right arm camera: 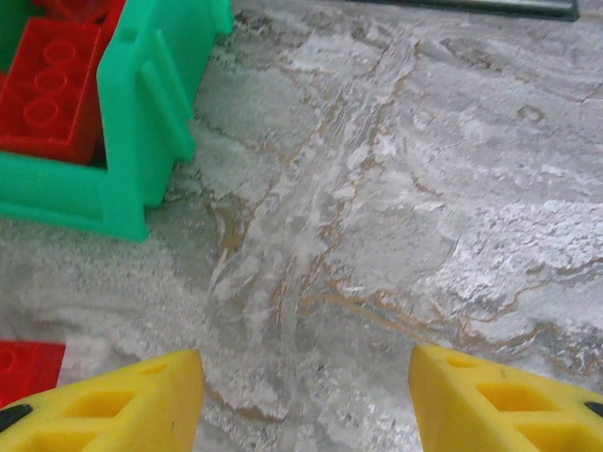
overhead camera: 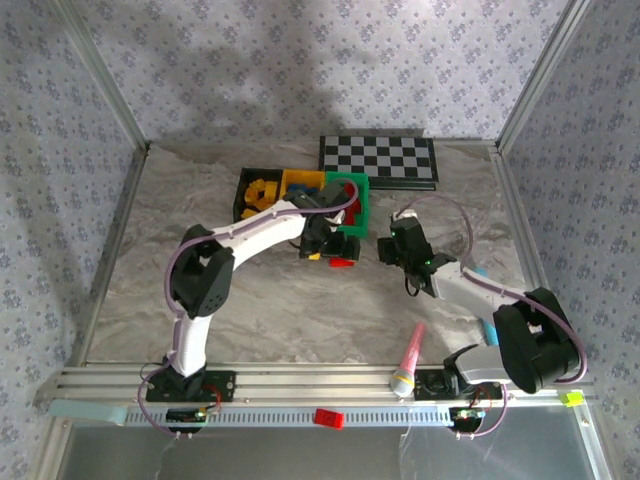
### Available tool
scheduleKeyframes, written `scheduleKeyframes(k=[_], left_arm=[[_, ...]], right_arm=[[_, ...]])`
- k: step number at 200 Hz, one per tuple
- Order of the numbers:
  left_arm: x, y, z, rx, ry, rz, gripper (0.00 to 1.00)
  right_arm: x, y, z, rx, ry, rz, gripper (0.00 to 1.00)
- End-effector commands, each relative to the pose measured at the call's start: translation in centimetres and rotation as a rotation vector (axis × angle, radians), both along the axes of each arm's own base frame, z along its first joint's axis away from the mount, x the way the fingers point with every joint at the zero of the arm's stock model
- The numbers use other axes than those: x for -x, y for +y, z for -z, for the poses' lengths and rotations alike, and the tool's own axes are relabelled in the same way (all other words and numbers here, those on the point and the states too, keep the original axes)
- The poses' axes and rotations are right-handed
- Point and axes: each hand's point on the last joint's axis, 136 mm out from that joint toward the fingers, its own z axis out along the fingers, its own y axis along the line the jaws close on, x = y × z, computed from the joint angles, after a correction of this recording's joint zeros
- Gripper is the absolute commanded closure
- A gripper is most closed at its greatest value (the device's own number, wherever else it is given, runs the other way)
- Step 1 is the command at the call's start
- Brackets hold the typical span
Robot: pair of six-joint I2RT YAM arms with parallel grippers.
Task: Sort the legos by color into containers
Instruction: Pick up the lego from the center of the table.
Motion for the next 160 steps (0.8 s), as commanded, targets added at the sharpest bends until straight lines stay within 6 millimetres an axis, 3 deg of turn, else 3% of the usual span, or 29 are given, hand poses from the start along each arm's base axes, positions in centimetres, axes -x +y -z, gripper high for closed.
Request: scheduleKeyframes(k=[1, 44, 90, 97, 160], left_arm=[[-0.2, -0.8, 0.8, -0.046, 0.018, 0.000, 0.06], [-0.6, -1.7, 2.4, -0.117, 0.040, 0.016, 0.06], [-0.6, -0.8, 3.8, -0.242, 0.026, 0.007, 0.06], [-1.1, -1.1, 3.3, -0.243, 0.007, 0.008, 0.06], [-1.0, -2.1, 5.5, -0.265, 0.046, 0.020, 0.09]], right_arm=[[-0.8, 0.4, -1.5, -0.059, -0.043, 0.018, 0.39], [-0.5, 0.6, -1.4, -0.093, -0.026, 0.011, 0.39], [-0.3, 0.8, -1.0, -0.123, -0.006, 0.007, 0.39], [-0.3, 0.8, -1.0, -0.129, -0.004, 0.007, 0.39], [-0.3, 0.1, -0.6, -0.156, 0.013, 0.031, 0.39]])
